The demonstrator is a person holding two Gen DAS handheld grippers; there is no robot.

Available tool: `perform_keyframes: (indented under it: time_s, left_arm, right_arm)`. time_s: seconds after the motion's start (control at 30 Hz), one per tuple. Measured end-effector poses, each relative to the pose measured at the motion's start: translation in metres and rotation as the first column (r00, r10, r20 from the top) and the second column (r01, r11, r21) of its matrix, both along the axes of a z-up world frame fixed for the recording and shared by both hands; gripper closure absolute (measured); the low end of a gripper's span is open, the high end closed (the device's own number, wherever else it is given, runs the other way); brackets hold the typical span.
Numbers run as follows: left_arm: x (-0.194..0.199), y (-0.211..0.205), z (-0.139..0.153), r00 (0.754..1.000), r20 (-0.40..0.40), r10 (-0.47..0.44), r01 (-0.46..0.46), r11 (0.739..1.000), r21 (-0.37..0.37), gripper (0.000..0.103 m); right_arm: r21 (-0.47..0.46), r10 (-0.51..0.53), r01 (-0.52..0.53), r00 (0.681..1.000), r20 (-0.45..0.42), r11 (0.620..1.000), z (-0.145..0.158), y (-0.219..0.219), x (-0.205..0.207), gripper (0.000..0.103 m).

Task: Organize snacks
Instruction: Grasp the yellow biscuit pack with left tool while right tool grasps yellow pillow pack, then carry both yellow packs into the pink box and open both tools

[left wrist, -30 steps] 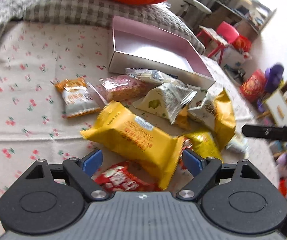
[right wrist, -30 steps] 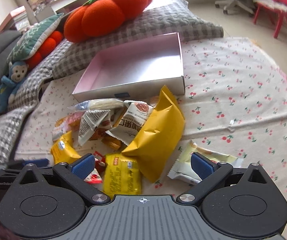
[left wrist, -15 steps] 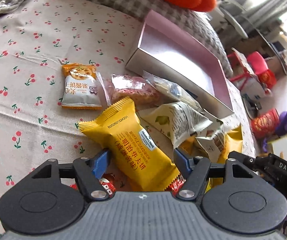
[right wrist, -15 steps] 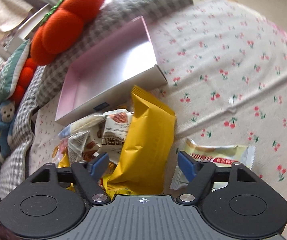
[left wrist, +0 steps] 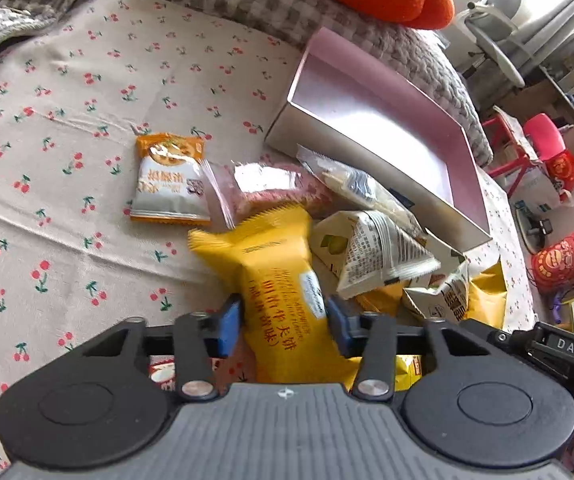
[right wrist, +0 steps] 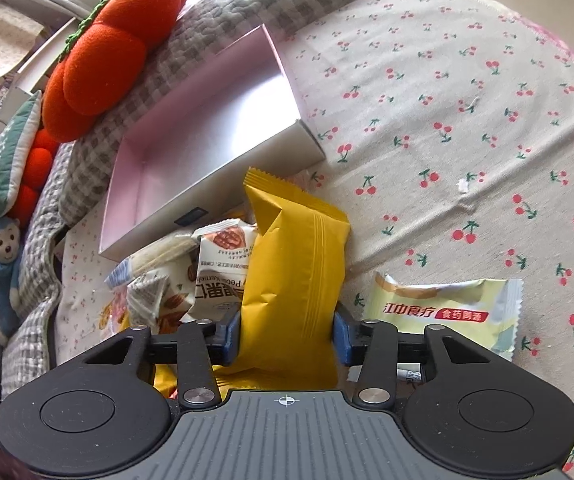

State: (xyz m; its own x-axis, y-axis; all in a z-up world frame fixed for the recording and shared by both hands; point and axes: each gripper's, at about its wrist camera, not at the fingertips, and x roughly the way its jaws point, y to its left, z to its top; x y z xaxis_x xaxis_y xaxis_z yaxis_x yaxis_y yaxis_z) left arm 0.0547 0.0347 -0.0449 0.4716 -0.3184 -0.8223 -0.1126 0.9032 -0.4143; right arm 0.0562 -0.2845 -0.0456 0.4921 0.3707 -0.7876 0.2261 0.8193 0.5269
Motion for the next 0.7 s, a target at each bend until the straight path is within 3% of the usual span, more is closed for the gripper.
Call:
perform_keyframes:
  time_s: [0.3, 0.7]
  left_arm:
    - [-0.004, 0.003, 0.008, 1.000, -0.002, 0.003, -0.003, 1.000, -0.014, 0.068]
    - [-0.019, 0.004, 0.037, 0.995, 0.089, -0.042, 0.044, 0.999, -0.020, 0.069]
  right_arm:
    - [0.007, 0.007, -0.008, 1.000, 0.028, 1.000, 0.012, -0.002, -0.005, 0.061]
    - [0.070, 0.006, -0.012, 0.996, 0.088, 0.997, 0.036, -0.008, -0.009, 0.061]
